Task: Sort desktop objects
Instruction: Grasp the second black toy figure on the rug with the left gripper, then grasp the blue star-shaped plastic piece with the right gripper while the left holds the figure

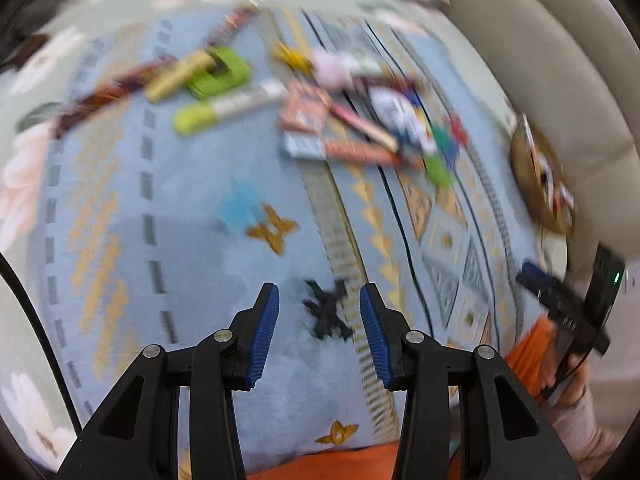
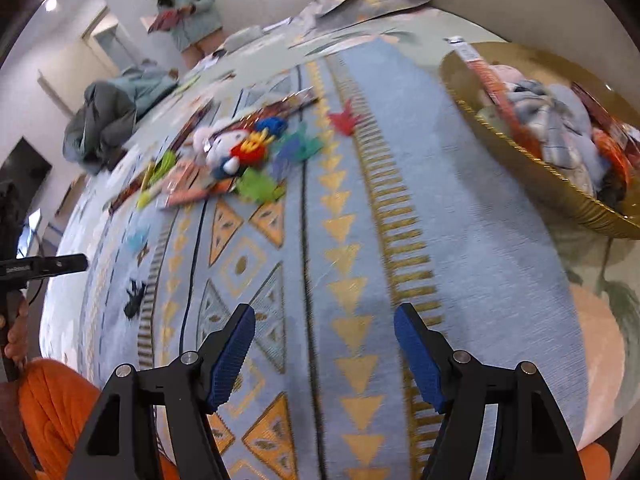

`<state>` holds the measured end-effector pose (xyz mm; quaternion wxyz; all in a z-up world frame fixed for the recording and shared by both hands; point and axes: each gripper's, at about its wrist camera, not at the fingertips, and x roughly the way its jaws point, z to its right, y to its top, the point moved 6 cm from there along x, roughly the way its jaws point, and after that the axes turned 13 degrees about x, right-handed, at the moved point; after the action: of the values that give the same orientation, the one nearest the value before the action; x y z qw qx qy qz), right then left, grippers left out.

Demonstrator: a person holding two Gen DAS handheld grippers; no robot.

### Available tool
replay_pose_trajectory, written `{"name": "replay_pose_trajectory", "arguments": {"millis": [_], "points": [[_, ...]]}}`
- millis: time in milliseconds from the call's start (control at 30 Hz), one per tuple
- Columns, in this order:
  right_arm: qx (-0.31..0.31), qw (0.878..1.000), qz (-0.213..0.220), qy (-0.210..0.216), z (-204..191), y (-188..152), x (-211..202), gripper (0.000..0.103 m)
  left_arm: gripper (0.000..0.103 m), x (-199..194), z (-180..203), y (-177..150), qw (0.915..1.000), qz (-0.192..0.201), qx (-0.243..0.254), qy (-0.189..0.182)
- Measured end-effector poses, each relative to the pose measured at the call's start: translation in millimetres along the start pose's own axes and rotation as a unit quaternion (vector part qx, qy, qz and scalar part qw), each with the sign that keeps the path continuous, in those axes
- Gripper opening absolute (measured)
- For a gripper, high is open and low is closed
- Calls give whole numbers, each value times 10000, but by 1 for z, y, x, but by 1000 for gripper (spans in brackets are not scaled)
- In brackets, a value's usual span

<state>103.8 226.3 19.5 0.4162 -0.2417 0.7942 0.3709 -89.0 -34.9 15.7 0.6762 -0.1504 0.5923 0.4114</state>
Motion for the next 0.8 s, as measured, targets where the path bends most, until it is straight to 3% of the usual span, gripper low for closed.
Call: {"name": "replay_pose_trajectory", "arguments": {"millis": [100,133,267,367,467,533,633,733,800], "points": [[-88,9999,-70,-99,-4,-6,-1,71,39,39,10,-11,9957,-887,244,-142],[-100,9998,-74,-144,-4,-8,-1,71,40,46,12,-13,9942,-1022,306,-142],[27,9997,-81,-215,-2,-7,-2,71,40,67,16,-14,9908,-1246,524,-6],[159,9996,-189,-154,-5,-8,4,71,40,73,25,-14,9871,-1327,847,302],[24,9994,-306,-155,-17,-15,12,71,36,73,29,-13,9868,-1201,945,534],[-160,9991,-354,-176,-26,-22,15,71,17,69,27,-10,9889,-1039,913,546],[-395,9982,-404,-211,-36,-30,19,71,17,56,26,-5,9938,-729,772,336],[-692,9963,-488,-162,-50,-35,21,71,17,22,22,6,9976,-90,597,340],[-934,9942,-515,-126,-67,-32,23,71,17,-11,12,17,9986,452,146,214]]}}
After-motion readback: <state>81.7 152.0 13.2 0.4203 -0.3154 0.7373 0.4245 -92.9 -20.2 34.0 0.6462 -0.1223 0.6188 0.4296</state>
